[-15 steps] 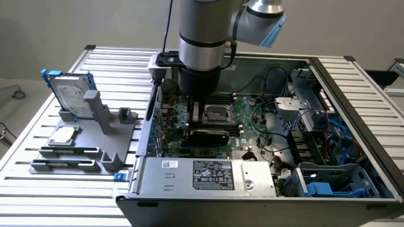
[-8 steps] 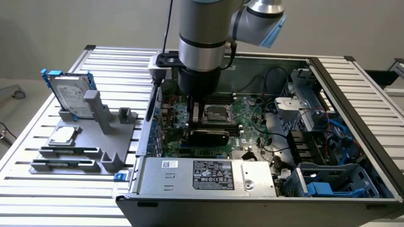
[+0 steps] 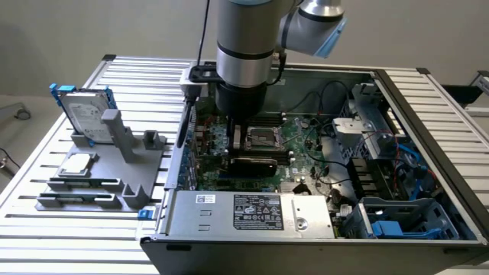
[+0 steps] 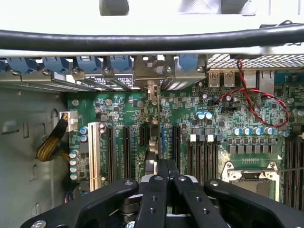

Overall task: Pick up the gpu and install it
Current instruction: 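Press down on the gpu until it lock into place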

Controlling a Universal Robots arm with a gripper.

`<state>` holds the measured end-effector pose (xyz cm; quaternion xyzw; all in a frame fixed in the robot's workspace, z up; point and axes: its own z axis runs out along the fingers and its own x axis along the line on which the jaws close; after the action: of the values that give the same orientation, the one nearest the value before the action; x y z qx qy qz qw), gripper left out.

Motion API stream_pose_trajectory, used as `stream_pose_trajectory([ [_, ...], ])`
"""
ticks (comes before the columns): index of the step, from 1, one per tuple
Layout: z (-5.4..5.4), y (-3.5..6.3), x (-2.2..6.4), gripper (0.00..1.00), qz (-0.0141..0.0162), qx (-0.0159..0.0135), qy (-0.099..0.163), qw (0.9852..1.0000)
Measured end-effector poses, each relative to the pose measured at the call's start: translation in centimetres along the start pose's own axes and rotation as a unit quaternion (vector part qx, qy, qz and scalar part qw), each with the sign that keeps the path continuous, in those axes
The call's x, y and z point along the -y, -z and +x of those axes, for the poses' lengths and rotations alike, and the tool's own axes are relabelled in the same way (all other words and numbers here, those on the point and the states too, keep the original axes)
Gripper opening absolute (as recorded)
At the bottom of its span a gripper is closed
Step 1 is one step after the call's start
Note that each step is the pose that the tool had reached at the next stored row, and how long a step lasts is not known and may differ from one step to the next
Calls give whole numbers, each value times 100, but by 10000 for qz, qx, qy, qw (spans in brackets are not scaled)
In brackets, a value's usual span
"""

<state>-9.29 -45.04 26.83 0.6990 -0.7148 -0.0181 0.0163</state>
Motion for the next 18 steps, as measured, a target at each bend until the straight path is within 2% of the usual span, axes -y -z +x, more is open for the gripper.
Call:
stream_pose_trajectory([
  [12, 0, -29, 1, 11, 1, 2, 0, 10000],
  [14, -2, 12, -1, 11, 7, 11, 0, 10000],
  [18, 0, 171, -21, 11, 1, 2, -1, 10000],
])
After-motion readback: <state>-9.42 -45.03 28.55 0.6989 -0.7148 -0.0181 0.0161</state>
